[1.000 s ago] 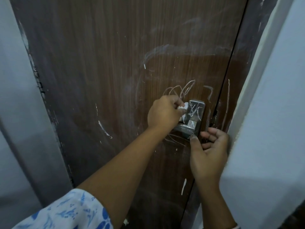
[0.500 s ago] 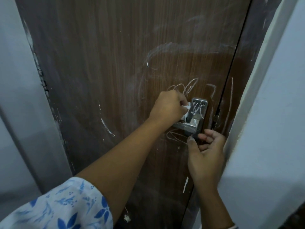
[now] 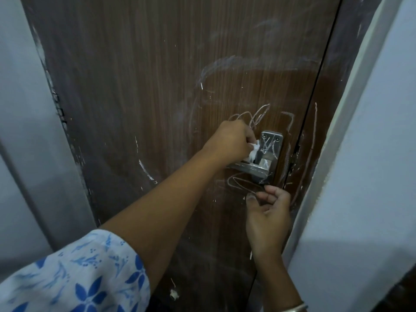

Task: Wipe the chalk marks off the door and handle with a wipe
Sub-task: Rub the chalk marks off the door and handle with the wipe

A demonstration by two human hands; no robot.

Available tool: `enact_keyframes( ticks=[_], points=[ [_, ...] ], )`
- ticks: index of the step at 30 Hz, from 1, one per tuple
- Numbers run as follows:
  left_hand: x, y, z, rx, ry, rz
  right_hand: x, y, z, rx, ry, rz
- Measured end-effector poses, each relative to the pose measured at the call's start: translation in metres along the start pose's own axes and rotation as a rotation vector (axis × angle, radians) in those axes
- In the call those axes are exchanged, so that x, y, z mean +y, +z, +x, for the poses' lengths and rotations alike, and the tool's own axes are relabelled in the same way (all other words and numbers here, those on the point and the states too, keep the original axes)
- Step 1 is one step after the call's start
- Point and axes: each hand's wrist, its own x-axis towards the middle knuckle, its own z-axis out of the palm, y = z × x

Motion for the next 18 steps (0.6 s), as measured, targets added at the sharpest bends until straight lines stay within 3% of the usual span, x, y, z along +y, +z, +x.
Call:
enact_keyframes(
  ticks=[3, 6, 11, 18],
  points=[
    [0.0, 0.002, -0.001, -0.072, -0.004, 0.055, 0.001, 0.004, -0.001, -0.03, 0.061, 0.022],
    [0.002, 0.001, 0.002, -0.174, -0.031, 0.122, -0.001, 0.011, -0.003, -0.09, 0.241, 0.143],
    [0.012, -0.007, 0.004, -0.334, -0.058, 0.217, -0.019, 0.026, 0.011, -0.154, 0.807, 0.774],
    [0.009, -0.004, 0.004, -0.393, -0.222, 0.164, -0.035, 0.046, 0.022, -0.082, 1.07, 1.159]
  ],
)
